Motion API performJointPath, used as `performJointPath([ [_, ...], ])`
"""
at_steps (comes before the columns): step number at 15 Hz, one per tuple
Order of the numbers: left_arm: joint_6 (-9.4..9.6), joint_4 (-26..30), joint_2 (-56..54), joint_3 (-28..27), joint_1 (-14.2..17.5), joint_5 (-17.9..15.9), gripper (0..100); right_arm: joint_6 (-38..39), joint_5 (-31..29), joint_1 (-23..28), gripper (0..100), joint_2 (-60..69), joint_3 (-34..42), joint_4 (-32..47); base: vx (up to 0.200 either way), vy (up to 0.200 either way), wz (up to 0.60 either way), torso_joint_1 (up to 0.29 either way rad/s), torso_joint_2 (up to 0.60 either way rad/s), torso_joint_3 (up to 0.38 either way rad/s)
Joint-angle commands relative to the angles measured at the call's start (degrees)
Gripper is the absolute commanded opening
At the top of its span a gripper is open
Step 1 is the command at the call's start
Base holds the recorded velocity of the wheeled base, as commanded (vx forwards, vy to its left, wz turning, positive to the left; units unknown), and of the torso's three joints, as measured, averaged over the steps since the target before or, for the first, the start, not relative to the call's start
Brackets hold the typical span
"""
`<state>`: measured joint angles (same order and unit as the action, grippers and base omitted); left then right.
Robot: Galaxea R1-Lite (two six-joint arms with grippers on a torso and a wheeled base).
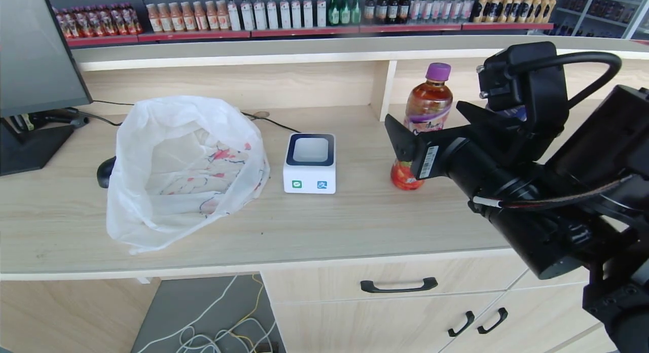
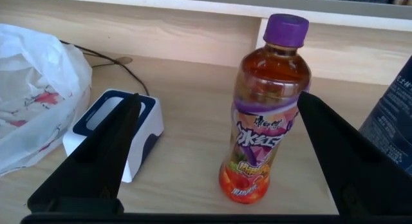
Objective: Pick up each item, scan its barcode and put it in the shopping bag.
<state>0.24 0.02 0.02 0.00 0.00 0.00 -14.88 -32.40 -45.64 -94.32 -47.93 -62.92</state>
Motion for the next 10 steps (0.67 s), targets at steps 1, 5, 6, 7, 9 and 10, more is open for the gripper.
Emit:
performJointPath([
  [1, 0.02, 0.0, 0.0, 0.0, 0.0, 0.0, 100, 0.0, 1.6, 1.9, 100, -0.7, -0.7, 0.0, 0.0, 0.0, 0.0, 0.0, 0.0, 0.0],
  [5, -0.07, 0.0, 0.1, 0.0, 0.0, 0.0, 100, 1.1, 3.0, 3.9, 100, -2.1, -2.7, 0.0, 0.0, 0.0, 0.0, 0.0, 0.0, 0.0],
  [6, 0.02, 0.0, 0.1, 0.0, 0.0, 0.0, 100, 1.2, 3.0, 4.0, 100, -3.2, -4.7, 0.1, 0.0, 0.0, 0.0, 0.0, 0.0, 0.0],
  [7, -0.07, 0.0, 0.1, 0.0, 0.0, 0.0, 100, 1.7, 3.0, 4.1, 100, -4.4, -5.9, 0.0, 0.0, 0.0, 0.0, 0.0, 0.0, 0.0],
  [9, 0.02, 0.0, 0.1, 0.0, 0.0, 0.0, 100, 2.6, 3.2, 4.3, 100, -5.9, -6.7, 0.0, 0.0, 0.0, 0.0, 0.0, 0.0, 0.0],
  [10, 0.02, 0.0, 0.0, 0.0, 0.0, 0.0, 100, 2.8, 3.2, 4.9, 100, -6.6, -6.8, 0.0, 0.0, 0.0, 0.0, 0.0, 0.0, 0.0],
])
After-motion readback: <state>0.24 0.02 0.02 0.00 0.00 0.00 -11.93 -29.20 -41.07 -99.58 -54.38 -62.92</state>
